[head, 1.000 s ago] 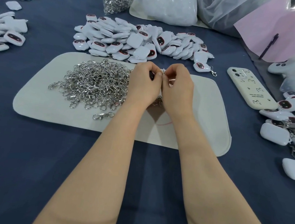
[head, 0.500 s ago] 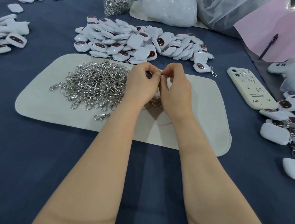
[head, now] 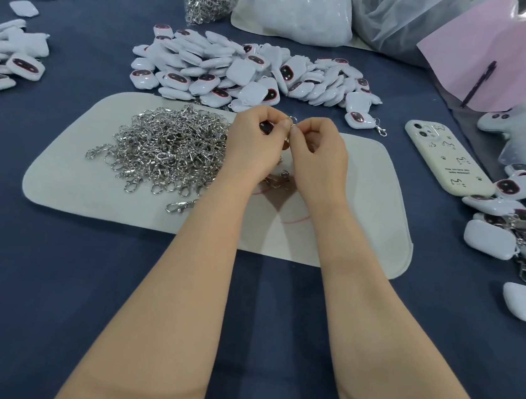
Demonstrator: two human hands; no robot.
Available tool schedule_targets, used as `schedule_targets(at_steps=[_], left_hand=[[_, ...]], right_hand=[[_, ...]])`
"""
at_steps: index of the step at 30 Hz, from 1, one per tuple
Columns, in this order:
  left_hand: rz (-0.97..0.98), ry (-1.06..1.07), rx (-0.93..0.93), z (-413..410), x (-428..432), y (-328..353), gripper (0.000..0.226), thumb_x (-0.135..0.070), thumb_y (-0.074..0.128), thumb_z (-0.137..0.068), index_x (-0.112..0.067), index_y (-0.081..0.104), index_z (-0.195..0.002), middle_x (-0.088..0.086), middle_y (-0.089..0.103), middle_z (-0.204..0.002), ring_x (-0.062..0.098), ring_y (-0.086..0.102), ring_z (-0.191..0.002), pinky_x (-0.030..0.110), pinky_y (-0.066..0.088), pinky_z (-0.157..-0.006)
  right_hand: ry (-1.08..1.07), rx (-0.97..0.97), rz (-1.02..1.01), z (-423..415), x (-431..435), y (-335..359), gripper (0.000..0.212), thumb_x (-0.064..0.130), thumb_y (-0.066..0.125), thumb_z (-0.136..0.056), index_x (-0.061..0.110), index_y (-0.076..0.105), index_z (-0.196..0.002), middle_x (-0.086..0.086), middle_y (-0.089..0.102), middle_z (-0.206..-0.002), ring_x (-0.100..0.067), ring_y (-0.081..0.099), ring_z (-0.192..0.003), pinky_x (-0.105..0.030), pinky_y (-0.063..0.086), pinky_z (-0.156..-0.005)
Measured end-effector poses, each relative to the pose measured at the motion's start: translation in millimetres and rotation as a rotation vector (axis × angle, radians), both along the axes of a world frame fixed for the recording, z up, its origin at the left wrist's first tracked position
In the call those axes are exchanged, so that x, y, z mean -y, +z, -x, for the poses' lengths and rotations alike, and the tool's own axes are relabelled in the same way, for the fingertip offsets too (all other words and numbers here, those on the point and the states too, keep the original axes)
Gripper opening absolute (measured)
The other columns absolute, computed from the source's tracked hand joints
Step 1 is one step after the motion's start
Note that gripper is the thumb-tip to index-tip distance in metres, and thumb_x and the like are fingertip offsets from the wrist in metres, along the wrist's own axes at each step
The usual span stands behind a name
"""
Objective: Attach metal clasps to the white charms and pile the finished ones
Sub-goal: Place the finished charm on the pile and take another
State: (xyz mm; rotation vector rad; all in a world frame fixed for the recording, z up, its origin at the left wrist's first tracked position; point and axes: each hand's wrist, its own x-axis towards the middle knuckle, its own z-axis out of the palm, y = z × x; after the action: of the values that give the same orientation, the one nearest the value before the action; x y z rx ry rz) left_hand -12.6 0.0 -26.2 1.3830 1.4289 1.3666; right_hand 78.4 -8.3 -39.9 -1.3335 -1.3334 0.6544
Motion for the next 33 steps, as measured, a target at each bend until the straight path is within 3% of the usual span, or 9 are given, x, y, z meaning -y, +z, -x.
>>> schedule_targets(at_steps=[3, 7, 16, 18, 20, 24, 27, 30, 33], left_hand=[[-0.015, 0.014, -0.022, -1.2, 0.0, -0.3, 0.024, -0.01, 0.059, -0.089, -0.026, 0.058, -0.072, -0.009, 0.06, -0.067, 0.005, 0.061, -0.06, 0.021, 0.049, -0.062], [-0.028, 0.033, -0.059, -1.6, 0.6, -0.2, 0.014, -0.011, 0.06, -0.088, -0.02, 0.062, -0.078, -0.012, 0.059, -0.065, -0.007, 0.053, -0.047, 0.011, 0.044, -0.056], [-0.062, 0.005, -0.334, -2.6, 1.6, -1.3, 0.01, -0.017, 0.059, -0.088, -0.015, 0.068, -0.088, -0.016, 0.054, -0.064, 0.005, 0.053, -0.059, 0.008, 0.035, -0.055], [-0.065, 0.016, -0.346, -2.4, 1.6, -1.9, 0.009, -0.017, 0.059, -0.089, -0.015, 0.068, -0.088, -0.013, 0.054, -0.065, 0.006, 0.054, -0.06, 0.007, 0.036, -0.057], [-0.058, 0.022, -0.33, -2.5, 1.1, -3.0, 0.01, -0.017, 0.058, -0.089, -0.015, 0.067, -0.089, -0.01, 0.056, -0.067, 0.013, 0.058, -0.065, 0.016, 0.04, -0.063], [-0.056, 0.059, -0.326, -1.8, -0.6, -4.7, 0.01, -0.018, 0.058, -0.089, -0.016, 0.067, -0.086, -0.013, 0.054, -0.065, 0.004, 0.051, -0.058, 0.008, 0.034, -0.054], [-0.052, 0.062, -0.313, -1.6, -0.8, -5.4, 0.009, -0.017, 0.058, -0.089, -0.017, 0.066, -0.085, -0.012, 0.055, -0.066, 0.01, 0.055, -0.062, 0.015, 0.036, -0.06], [-0.083, 0.071, -0.341, -2.6, -0.2, -5.2, 0.01, -0.015, 0.058, -0.089, -0.014, 0.068, -0.087, -0.008, 0.057, -0.071, -0.001, 0.048, -0.058, 0.013, 0.032, -0.06], [-0.099, 0.085, -0.374, -2.3, -0.2, -4.6, 0.011, -0.015, 0.057, -0.089, -0.013, 0.068, -0.088, -0.004, 0.058, -0.08, -0.001, 0.046, -0.059, 0.012, 0.029, -0.06]], right_hand=[[-0.043, -0.006, -0.048, 0.6, 1.1, -0.1, 0.009, 0.013, 0.057, -0.089, 0.019, 0.052, -0.092, 0.017, 0.057, -0.083, 0.005, 0.056, -0.08, -0.01, 0.044, -0.075], [-0.088, 0.035, -0.079, 1.1, 2.6, 2.6, 0.01, 0.009, 0.058, -0.087, 0.018, 0.053, -0.087, 0.006, 0.059, -0.085, -0.005, 0.055, -0.079, -0.021, 0.048, -0.078], [-0.107, 0.128, -0.076, -0.2, 0.6, 2.6, 0.005, 0.006, 0.052, -0.091, 0.008, 0.056, -0.094, -0.006, 0.061, -0.094, -0.016, 0.056, -0.085, -0.024, 0.045, -0.078], [-0.103, 0.12, -0.082, -0.2, 0.2, 2.5, 0.006, 0.005, 0.052, -0.091, 0.007, 0.055, -0.096, 0.0, 0.059, -0.089, -0.014, 0.055, -0.083, -0.022, 0.045, -0.077], [-0.099, 0.092, -0.077, 0.2, -0.2, 2.6, 0.009, 0.006, 0.053, -0.091, 0.008, 0.054, -0.1, 0.009, 0.055, -0.084, -0.009, 0.053, -0.079, -0.016, 0.043, -0.074], [-0.074, 0.075, -0.062, 0.3, 0.3, 1.9, 0.008, 0.007, 0.055, -0.09, 0.012, 0.053, -0.094, 0.012, 0.054, -0.081, -0.003, 0.052, -0.074, -0.011, 0.042, -0.069], [-0.065, 0.073, -0.054, -0.1, 0.9, 2.0, 0.01, 0.006, 0.056, -0.089, 0.015, 0.052, -0.091, 0.014, 0.053, -0.078, 0.001, 0.052, -0.071, -0.008, 0.041, -0.068], [-0.07, 0.067, -0.05, -0.3, 1.1, 2.4, 0.011, 0.005, 0.056, -0.088, 0.015, 0.054, -0.092, 0.013, 0.054, -0.079, 0.0, 0.051, -0.072, -0.009, 0.042, -0.069], [-0.068, 0.073, -0.05, 0.0, 1.4, 2.2, 0.009, 0.005, 0.056, -0.088, 0.012, 0.057, -0.094, 0.008, 0.057, -0.083, 0.0, 0.051, -0.073, -0.008, 0.041, -0.07]])
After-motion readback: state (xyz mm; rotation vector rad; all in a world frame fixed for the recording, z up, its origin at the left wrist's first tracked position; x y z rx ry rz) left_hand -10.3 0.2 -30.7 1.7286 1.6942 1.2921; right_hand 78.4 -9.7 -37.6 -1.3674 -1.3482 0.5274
